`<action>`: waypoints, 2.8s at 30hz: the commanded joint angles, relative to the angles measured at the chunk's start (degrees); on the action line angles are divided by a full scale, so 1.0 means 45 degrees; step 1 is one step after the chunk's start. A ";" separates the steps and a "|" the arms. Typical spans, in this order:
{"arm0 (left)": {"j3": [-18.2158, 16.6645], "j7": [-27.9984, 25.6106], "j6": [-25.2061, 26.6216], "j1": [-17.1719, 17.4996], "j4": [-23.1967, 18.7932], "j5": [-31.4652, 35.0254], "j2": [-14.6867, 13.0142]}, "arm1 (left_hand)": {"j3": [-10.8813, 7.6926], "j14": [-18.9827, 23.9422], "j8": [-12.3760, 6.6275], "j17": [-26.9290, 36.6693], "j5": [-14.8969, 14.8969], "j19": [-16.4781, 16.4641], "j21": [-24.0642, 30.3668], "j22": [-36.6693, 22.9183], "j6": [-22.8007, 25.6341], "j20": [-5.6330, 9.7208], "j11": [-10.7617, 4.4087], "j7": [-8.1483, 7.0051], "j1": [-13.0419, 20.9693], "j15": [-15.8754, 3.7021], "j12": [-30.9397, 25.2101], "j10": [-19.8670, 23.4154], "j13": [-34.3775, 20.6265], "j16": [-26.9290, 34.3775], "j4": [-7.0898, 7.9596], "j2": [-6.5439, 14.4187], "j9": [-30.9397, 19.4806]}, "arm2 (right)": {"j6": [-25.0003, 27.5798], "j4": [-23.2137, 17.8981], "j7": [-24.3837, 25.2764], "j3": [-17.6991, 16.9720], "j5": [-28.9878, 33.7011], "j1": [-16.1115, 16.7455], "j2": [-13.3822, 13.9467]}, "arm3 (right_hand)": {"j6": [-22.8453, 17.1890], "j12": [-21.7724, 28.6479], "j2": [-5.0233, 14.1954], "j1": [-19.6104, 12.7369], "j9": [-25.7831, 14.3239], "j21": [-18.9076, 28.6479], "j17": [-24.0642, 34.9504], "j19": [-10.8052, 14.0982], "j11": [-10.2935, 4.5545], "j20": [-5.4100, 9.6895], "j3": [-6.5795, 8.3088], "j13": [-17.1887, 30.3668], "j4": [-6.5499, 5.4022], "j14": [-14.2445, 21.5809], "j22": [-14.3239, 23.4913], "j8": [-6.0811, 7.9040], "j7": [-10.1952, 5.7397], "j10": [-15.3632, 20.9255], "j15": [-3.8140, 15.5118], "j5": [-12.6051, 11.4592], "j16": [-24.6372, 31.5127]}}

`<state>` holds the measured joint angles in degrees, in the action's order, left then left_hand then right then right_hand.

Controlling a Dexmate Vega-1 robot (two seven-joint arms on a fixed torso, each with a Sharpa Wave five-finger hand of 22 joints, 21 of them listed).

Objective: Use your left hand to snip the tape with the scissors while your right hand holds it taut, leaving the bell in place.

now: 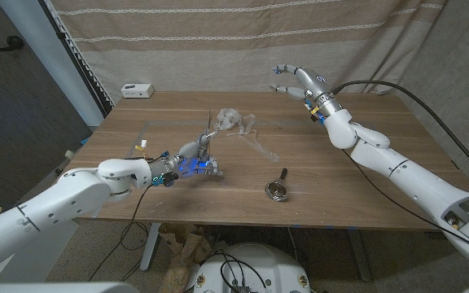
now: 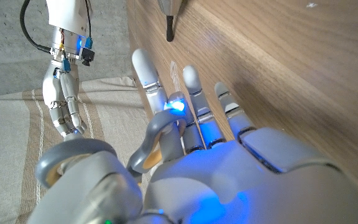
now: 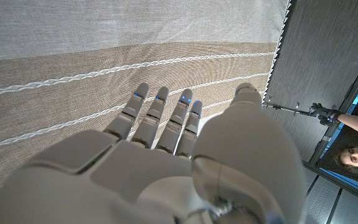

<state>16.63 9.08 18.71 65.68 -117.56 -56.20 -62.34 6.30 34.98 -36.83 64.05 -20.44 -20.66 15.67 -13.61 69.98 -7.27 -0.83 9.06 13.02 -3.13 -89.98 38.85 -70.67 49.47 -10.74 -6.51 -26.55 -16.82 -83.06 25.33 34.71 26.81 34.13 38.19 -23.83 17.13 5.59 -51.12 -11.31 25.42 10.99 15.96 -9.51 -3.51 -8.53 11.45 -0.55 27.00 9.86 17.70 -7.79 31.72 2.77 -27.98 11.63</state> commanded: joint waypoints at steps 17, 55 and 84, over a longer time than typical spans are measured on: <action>-0.0145 -0.0308 -0.0436 0.0208 -0.0129 0.0174 -0.0075 | 0.3083 0.0074 0.0525 -0.0279 -0.0169 0.0053 -0.0349 0.0187 0.0297 0.0196 -0.0052 0.0628 -0.1494 -0.0080 -0.0098 0.0099 -0.0128 0.0079 0.1776 -0.0842 0.0367 | 0.0126 -0.0330 -0.0088 -0.0043 0.0087 0.0222 0.0061 | -0.0116 0.0003 0.0008 0.0136 -0.0042 -0.0136 0.0012 0.0071 -0.0043 -0.0124 -0.0072 0.0027 0.0061 -0.0054 0.0038 -0.0099 0.0042 0.0048 0.0306 -0.0121 -0.0024; 0.0490 0.0132 0.0517 -0.0815 -0.0155 0.0679 -0.0406 | 0.3074 -0.0418 0.2042 -0.0919 -0.0716 0.0145 -0.0641 0.0266 -0.2362 -0.0199 -0.0165 0.0273 -0.1318 0.0038 -0.0051 -0.1078 -0.0082 -0.0002 0.1318 -0.0829 0.0657 | 0.0230 -0.0444 -0.0121 -0.0167 0.0136 0.0282 0.0237 | -0.0113 -0.0054 -0.0006 0.0188 -0.0040 -0.0344 -0.0018 0.0183 0.0051 -0.0309 -0.0115 0.0002 0.0137 -0.0083 0.0034 -0.0274 0.0167 0.0036 0.0153 -0.0175 -0.0029; 0.0569 0.0287 0.0183 -0.0775 -0.0308 0.0985 -0.0466 | 0.3055 -0.0463 0.1945 -0.0952 -0.0869 0.0221 -0.0710 0.0268 -0.2075 -0.0142 -0.0151 0.0315 -0.1296 0.0043 -0.0072 -0.0999 -0.0082 0.0157 0.1174 -0.0801 0.0505 | 0.1514 -0.0258 0.0156 0.1102 0.1599 0.0076 -0.0561 | 0.0477 -0.0285 -0.0126 0.0422 -0.0053 -0.1192 -0.0081 0.0856 0.0420 -0.1512 -0.0354 0.0013 0.0373 -0.0627 0.0019 -0.1049 0.0894 -0.0210 -0.0450 -0.0347 -0.0192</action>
<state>19.21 10.41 20.47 61.74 -118.57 -52.24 -64.32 13.65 33.06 -27.85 59.67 -23.95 -19.94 12.52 -12.26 63.34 -7.98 -1.46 7.32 10.17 -2.65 -89.66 33.99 -66.65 49.93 -10.66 -6.85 -24.07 -12.13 -84.92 25.62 37.72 32.59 35.04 37.35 -21.77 15.87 5.22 -49.39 -11.31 20.33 10.65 19.97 -7.85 -9.77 -9.72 11.48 0.92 24.56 9.89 13.27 -4.07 30.65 0.68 -29.27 10.95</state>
